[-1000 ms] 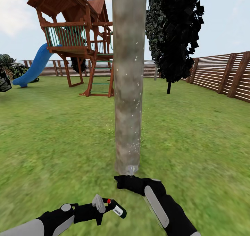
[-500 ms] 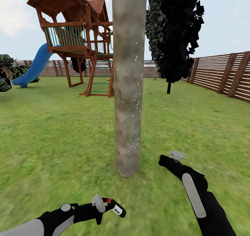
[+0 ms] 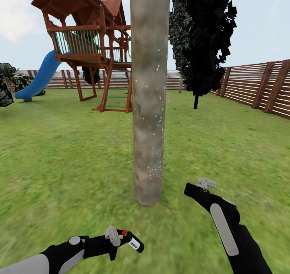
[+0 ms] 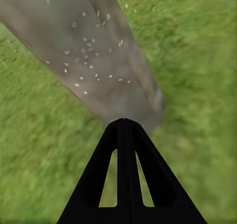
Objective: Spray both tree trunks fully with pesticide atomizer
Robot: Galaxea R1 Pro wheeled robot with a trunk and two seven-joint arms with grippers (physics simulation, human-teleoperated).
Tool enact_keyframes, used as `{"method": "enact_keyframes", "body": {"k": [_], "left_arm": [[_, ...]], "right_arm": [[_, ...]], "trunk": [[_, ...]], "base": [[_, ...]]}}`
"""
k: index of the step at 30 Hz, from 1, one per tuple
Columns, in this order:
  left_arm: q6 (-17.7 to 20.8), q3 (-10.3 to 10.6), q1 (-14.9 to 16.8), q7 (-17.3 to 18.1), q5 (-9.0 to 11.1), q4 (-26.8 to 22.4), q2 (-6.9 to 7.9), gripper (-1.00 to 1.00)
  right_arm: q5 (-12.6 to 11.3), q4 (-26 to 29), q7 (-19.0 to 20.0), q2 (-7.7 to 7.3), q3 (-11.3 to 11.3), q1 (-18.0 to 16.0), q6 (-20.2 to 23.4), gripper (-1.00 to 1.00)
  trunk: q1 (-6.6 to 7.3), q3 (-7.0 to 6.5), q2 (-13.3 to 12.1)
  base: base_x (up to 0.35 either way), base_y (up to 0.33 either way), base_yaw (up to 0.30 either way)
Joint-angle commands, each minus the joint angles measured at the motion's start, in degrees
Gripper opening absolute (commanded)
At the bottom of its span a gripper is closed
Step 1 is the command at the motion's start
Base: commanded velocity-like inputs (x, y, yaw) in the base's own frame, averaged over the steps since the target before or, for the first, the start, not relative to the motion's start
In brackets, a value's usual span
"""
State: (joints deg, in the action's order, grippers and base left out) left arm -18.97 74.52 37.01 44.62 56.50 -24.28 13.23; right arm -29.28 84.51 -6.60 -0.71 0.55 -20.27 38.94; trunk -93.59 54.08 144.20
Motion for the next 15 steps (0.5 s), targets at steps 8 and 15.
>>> {"method": "enact_keyframes", "body": {"k": [8,15], "left_arm": [[-0.28,0.45,-0.27,0.21,0.28,-0.66,0.3,-1.0],[-0.28,0.45,-0.28,0.26,0.28,-0.75,0.3,-1.0]], "right_arm": [[-0.61,0.81,-0.26,0.78,-3.81,1.95,0.43,-1.0],[-0.61,0.78,-0.26,0.79,-3.89,1.98,0.51,-1.0]], "trunk": [[0.01,0.06,0.03],[0.01,0.06,0.03]], "base": [[0.0,0.0,0.0],[0.0,0.0,0.0]]}}
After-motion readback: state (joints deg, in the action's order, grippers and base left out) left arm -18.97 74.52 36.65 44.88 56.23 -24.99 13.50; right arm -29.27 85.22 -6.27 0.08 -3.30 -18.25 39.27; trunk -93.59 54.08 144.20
